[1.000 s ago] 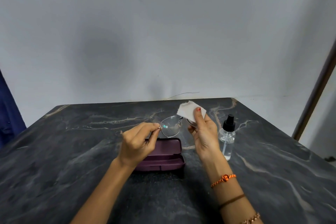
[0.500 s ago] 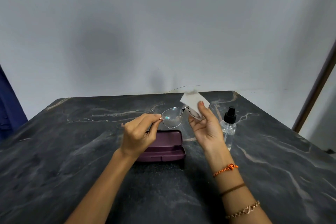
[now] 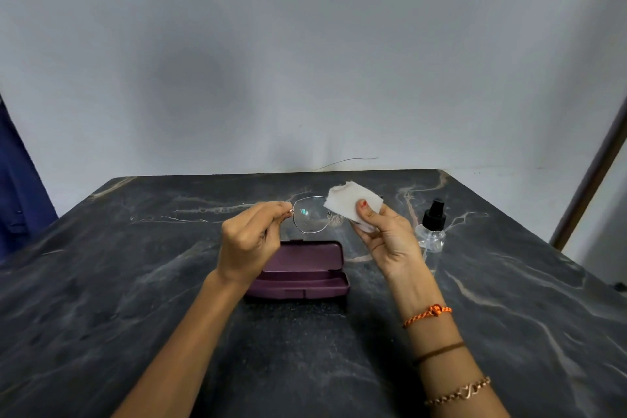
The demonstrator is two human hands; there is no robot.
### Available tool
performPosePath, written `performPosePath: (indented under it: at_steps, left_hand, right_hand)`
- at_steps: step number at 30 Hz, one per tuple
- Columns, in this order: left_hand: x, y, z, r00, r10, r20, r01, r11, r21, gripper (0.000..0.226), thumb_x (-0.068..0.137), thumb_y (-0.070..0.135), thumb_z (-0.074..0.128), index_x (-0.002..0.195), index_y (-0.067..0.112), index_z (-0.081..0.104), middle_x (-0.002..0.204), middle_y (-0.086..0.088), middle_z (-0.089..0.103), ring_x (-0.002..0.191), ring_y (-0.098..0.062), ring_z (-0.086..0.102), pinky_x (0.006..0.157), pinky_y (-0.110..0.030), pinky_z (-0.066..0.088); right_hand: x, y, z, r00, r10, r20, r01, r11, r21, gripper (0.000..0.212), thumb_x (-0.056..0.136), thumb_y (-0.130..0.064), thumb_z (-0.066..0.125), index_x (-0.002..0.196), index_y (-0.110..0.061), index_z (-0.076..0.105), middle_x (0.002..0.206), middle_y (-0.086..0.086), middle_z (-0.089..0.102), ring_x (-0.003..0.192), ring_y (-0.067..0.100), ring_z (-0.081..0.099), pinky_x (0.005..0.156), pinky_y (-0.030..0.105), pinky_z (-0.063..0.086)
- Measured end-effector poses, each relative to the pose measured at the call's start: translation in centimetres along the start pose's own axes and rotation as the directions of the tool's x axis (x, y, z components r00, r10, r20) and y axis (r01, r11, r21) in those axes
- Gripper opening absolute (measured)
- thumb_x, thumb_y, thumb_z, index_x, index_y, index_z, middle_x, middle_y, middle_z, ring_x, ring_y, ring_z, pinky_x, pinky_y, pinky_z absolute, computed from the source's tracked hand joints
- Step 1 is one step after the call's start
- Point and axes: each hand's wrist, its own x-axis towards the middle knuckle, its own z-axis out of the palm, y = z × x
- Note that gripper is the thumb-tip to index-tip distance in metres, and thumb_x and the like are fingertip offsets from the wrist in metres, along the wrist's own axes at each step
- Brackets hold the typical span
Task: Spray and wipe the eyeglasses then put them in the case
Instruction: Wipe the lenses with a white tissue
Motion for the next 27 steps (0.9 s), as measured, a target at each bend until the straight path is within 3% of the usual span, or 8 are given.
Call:
performPosePath:
  at_steps: [3,8,13,18,22,27]
  left_hand:
    - [0.0,0.0,0.0,1.000,-0.012,0.012,0.013,1.000,-0.007,0.010,0.062,-0.018,0.068,0.070,-0.010,0.069,0.069,-0.017,0.071,0.070,-0.013,0.063,0.073,-0.014,0.051]
    - [0.3,-0.2,-0.2,0.999,-0.019,0.041,0.021,0.998,-0.053,0.011,0.063,-0.018,0.068,0.069,-0.010,0.069,0.069,-0.016,0.071,0.071,-0.011,0.064,0.072,-0.011,0.050]
    - [0.6,-0.1,-0.3,0.997,0.008,0.076,-0.002,0.997,-0.073,0.010,0.063,-0.017,0.067,0.069,-0.009,0.069,0.070,-0.015,0.071,0.068,-0.015,0.066,0.068,-0.017,0.053]
    - [0.5,0.3,0.0,0.993,0.042,0.109,-0.032,0.996,-0.089,0.014,0.061,-0.022,0.064,0.067,-0.009,0.068,0.068,-0.014,0.071,0.074,-0.014,0.062,0.069,-0.017,0.053]
    - [0.3,0.5,0.1,0.992,0.033,0.122,-0.024,0.997,-0.071,0.013,0.060,-0.023,0.064,0.064,-0.010,0.067,0.065,-0.014,0.070,0.067,-0.015,0.066,0.067,-0.019,0.053]
    - [0.3,0.8,0.2,0.989,0.051,0.140,-0.045,0.998,-0.042,0.012,0.061,-0.022,0.062,0.064,-0.011,0.066,0.064,-0.015,0.069,0.062,-0.021,0.068,0.069,-0.019,0.053]
  right_hand:
    - [-0.1,0.2,0.3,1.000,0.029,0.011,-0.030,0.979,0.202,0.017,0.084,0.011,0.049,0.081,-0.002,0.059,0.067,0.007,0.071,0.057,0.012,0.070,0.044,0.016,0.052]
    - [-0.2,0.3,0.5,0.998,0.039,0.049,-0.054,0.939,0.340,0.028,0.085,0.010,0.046,0.074,-0.004,0.067,0.069,0.010,0.074,0.064,0.019,0.072,0.062,0.028,0.058]
    - [-0.3,0.8,0.9,1.000,-0.012,0.021,0.005,0.950,0.312,0.010,0.089,-0.007,0.052,0.084,-0.004,0.060,0.065,0.006,0.074,0.061,0.015,0.072,0.063,0.027,0.058]
    - [0.0,0.8,0.7,0.996,-0.090,0.019,0.082,0.960,0.269,0.010,0.089,-0.005,0.051,0.086,-0.008,0.060,0.066,0.001,0.075,0.062,0.012,0.071,0.067,0.024,0.057]
    - [0.3,0.3,0.1,0.991,-0.124,0.053,0.117,0.986,0.117,0.016,0.086,0.002,0.050,0.087,-0.008,0.062,0.068,-0.002,0.074,0.066,0.009,0.071,0.066,0.022,0.057]
    - [0.2,-0.7,-0.8,0.989,-0.148,0.023,0.149,0.984,-0.102,0.013,0.078,0.003,0.059,0.081,-0.008,0.064,0.062,-0.005,0.073,0.061,0.005,0.069,0.054,0.015,0.055]
